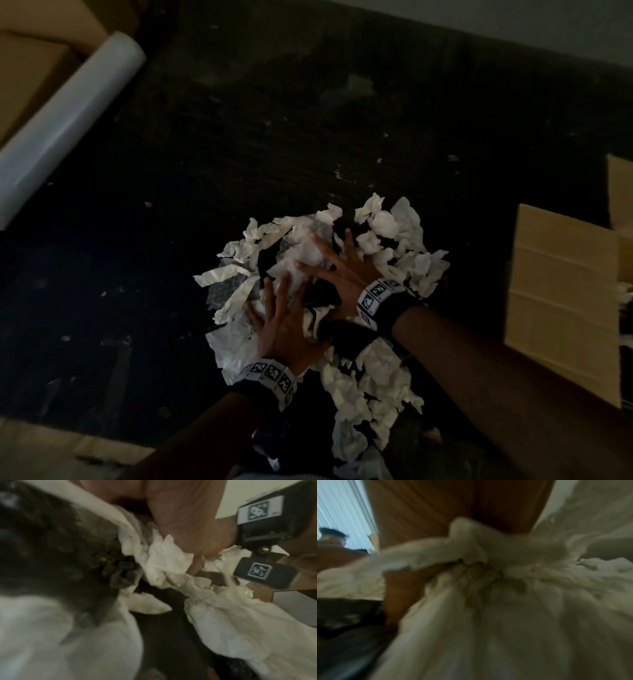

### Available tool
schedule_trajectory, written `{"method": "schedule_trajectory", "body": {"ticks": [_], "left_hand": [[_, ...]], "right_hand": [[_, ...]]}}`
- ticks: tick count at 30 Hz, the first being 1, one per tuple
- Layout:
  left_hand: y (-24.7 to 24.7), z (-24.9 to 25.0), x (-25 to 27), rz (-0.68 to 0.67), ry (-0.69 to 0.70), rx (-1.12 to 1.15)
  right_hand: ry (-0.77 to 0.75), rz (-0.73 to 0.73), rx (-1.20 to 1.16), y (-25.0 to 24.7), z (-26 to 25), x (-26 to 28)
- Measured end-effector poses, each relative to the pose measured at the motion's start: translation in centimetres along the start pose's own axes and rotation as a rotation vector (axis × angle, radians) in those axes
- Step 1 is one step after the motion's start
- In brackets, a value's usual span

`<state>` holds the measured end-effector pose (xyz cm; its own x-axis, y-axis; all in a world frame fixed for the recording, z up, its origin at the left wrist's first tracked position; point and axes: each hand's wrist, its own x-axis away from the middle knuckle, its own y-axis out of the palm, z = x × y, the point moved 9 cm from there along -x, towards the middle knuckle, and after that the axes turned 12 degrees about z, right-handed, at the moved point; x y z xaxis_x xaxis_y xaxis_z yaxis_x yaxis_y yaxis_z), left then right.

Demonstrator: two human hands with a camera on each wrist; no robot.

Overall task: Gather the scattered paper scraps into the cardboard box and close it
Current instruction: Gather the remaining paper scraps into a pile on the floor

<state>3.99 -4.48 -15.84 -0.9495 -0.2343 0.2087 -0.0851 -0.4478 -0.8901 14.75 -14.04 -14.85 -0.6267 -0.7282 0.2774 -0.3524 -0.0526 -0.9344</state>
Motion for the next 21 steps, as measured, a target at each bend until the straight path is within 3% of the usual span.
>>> {"method": "schedule_trajectory", "body": {"ticks": [3, 8, 17, 21], "left_hand": [[-0.4, -0.3, 0.1, 0.01, 0.0, -0.057], [0.0, -0.6, -0.1, 0.071, 0.065, 0.079], [0.5, 0.4, -0.4, 0.159, 0.085, 0.339], [0.6, 0.3, -0.8, 0.169, 0.06, 0.386]], "right_hand": [[0.006, -0.057, 0.015, 1.6, 0.7, -0.3], [0.025, 0.025, -0.017, 2.0, 0.6, 0.1], [0.2, 0.498, -0.182, 1.8, -0.9, 2.8], [0.24, 0.567, -0.154, 1.9, -1.1, 2.6]]}}
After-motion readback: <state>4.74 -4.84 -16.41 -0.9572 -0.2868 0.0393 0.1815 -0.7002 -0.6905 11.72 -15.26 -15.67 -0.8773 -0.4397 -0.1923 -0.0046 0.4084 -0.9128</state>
